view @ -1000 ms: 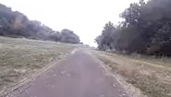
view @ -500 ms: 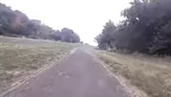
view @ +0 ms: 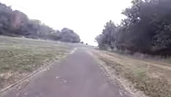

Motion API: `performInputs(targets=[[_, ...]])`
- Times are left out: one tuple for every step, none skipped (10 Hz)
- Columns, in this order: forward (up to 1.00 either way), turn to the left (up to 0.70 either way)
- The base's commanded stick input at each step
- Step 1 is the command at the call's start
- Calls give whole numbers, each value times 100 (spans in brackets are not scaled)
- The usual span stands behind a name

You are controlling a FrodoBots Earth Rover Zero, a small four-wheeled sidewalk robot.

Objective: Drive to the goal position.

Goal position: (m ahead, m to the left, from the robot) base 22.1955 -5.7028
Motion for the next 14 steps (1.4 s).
performInputs(targets=[[45,0],[45,0],[45,0],[45,0],[45,0],[45,0],[45,0],[45,0],[45,0],[45,0],[45,0],[45,0],[45,0],[45,0]])
